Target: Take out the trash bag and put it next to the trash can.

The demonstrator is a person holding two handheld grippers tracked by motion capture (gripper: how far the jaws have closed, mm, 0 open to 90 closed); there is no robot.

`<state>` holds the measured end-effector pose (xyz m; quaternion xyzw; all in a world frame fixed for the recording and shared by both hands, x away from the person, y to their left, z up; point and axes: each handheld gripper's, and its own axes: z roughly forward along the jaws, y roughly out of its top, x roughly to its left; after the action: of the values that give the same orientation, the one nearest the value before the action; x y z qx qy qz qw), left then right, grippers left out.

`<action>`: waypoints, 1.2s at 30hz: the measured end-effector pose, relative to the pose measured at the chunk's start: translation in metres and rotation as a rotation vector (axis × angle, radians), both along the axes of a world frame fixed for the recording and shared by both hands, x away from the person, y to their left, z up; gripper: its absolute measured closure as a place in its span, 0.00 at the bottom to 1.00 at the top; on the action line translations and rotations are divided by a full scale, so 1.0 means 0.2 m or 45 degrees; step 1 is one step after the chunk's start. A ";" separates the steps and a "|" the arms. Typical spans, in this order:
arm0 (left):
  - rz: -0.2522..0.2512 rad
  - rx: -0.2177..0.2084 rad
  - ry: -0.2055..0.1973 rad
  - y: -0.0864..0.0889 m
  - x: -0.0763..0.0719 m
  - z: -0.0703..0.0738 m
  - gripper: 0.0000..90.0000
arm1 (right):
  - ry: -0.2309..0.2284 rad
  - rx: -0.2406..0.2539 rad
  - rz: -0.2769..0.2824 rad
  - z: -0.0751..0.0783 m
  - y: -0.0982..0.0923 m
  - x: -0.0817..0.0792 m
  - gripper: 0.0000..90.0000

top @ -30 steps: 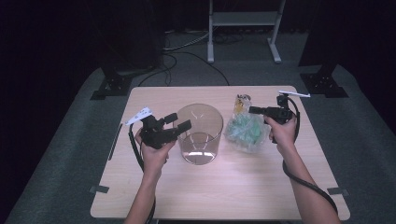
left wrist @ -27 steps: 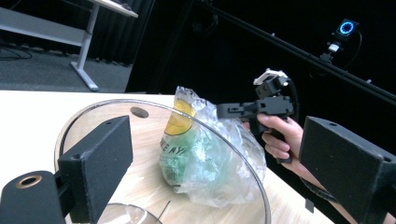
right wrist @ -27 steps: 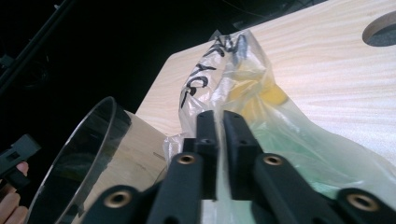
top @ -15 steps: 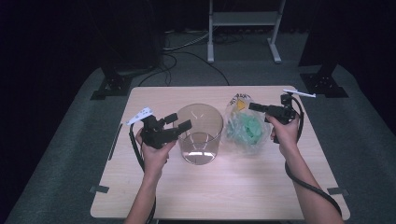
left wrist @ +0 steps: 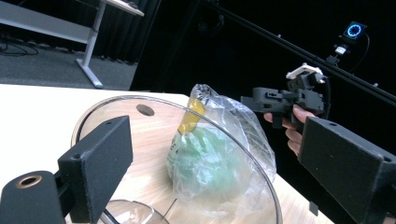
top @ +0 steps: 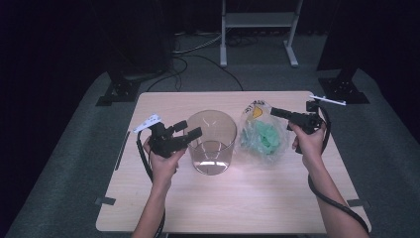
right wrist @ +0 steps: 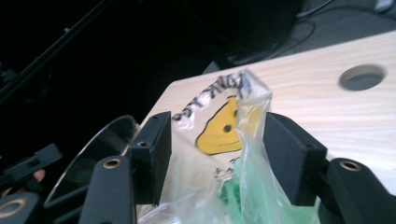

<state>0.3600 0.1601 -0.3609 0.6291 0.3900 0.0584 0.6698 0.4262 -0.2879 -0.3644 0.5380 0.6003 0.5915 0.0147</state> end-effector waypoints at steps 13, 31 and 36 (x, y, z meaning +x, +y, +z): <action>0.011 0.008 0.009 0.01 0.01 -0.01 0.10 | -0.039 -0.070 -0.054 0.00 -0.11 -0.06 0.45; 0.023 0.018 0.015 0.01 0.01 -0.02 0.10 | -0.062 -0.189 -0.019 -0.10 -0.17 -0.20 0.43; 0.025 0.019 0.019 0.01 0.02 -0.03 0.10 | -0.052 -0.197 -0.020 -0.16 -0.20 -0.23 0.42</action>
<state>0.3633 0.1628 -0.3662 0.6306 0.4006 0.0631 0.6617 0.3806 -0.3286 -0.3960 0.5278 0.6396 0.5541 0.0728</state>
